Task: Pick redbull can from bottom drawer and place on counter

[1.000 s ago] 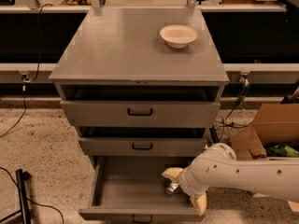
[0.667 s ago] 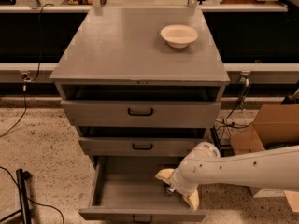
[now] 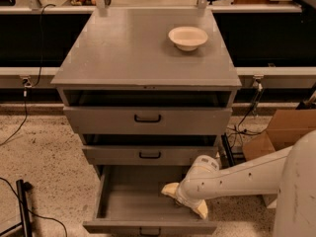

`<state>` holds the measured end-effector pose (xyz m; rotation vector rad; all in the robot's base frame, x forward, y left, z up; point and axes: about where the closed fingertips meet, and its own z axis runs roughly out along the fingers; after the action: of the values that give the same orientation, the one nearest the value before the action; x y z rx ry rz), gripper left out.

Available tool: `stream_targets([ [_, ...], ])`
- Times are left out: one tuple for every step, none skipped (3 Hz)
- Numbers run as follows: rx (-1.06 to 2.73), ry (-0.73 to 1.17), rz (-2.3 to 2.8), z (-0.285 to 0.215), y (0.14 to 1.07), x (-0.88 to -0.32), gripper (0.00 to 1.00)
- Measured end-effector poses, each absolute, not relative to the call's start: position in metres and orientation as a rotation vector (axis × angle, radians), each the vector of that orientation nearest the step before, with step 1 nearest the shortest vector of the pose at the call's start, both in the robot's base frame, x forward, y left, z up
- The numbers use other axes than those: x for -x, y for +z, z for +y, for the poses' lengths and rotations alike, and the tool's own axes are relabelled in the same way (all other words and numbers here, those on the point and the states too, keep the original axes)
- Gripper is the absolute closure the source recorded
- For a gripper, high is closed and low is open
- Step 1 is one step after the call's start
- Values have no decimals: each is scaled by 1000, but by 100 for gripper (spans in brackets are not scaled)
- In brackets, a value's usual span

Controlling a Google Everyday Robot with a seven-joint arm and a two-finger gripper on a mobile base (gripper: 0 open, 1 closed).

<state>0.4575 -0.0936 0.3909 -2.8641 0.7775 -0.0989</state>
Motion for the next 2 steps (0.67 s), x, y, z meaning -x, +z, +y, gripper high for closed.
stream_targets([
  [2917, -124, 777, -99, 388, -462, 0],
  [2997, -204, 767, -130, 386, -488, 0],
])
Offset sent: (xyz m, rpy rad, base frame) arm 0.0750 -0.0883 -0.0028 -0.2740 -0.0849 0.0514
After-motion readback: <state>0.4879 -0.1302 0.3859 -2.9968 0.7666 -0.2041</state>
